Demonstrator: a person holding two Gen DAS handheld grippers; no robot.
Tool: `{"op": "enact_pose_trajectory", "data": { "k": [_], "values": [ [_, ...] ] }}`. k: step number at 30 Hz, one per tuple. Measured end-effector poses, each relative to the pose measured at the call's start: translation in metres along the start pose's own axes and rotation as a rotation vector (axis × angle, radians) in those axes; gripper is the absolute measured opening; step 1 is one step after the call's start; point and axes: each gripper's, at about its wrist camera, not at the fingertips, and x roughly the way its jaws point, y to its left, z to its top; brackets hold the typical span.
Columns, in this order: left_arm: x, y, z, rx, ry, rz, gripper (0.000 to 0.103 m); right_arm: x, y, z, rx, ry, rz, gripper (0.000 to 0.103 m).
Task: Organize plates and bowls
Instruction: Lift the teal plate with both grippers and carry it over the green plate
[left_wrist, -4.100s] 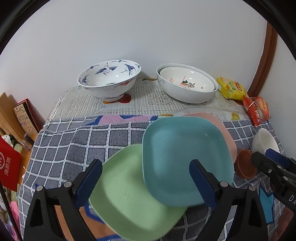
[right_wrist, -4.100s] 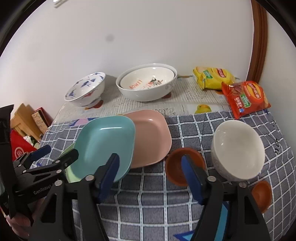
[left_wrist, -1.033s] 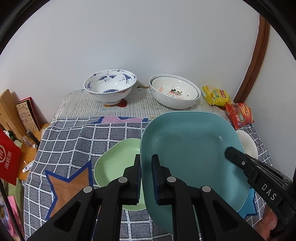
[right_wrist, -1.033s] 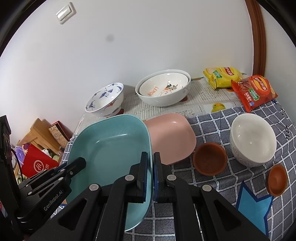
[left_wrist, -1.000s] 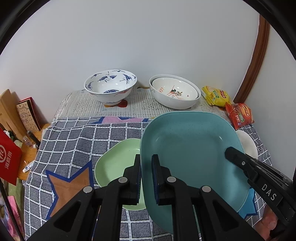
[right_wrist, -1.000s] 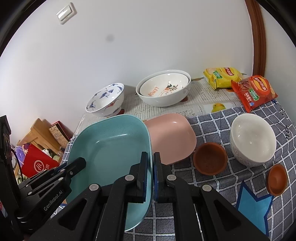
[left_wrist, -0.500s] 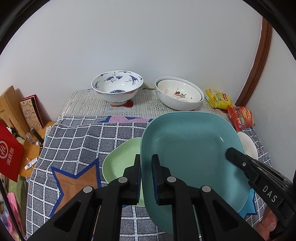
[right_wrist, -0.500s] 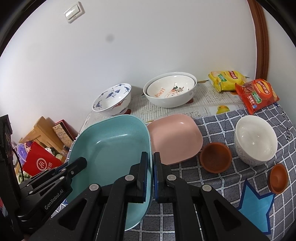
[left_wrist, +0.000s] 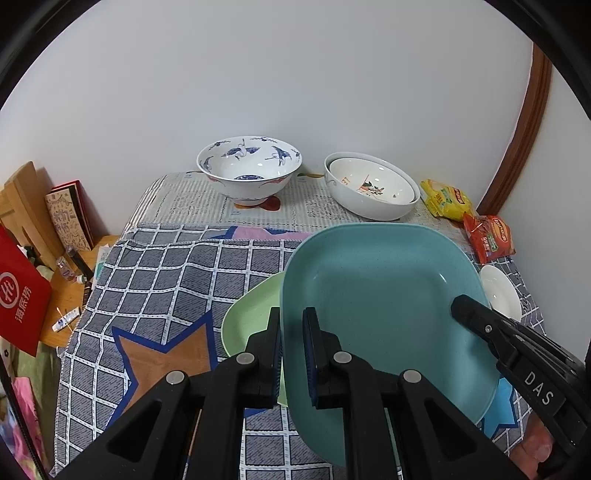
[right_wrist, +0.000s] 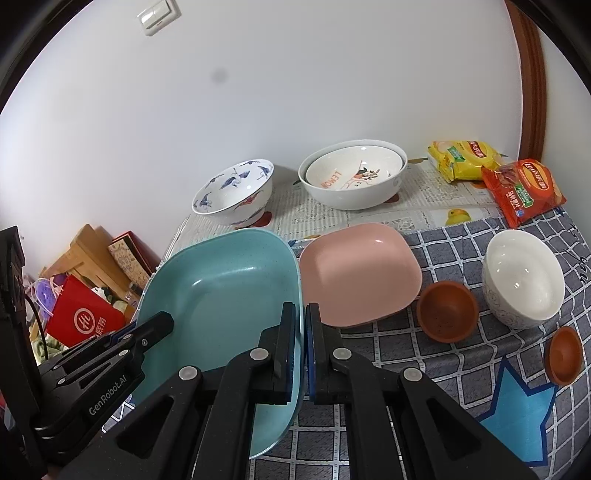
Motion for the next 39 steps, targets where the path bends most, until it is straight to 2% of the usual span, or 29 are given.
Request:
{"op": "enact_pose_trajectory", "data": {
  "k": [20, 39],
  "values": [
    [0.008, 0.032, -0.004, -0.043, 0.017, 0.020, 0.011, 0.020, 0.026, -0.004, -0.035, 0.031, 0.010, 0.006],
    [0.031, 0.065, -0.017, -0.091, 0.068, 0.051, 0.011, 0.058, 0.047, -0.016, -0.067, 0.103, 0.020, 0.006]
  ]
}}
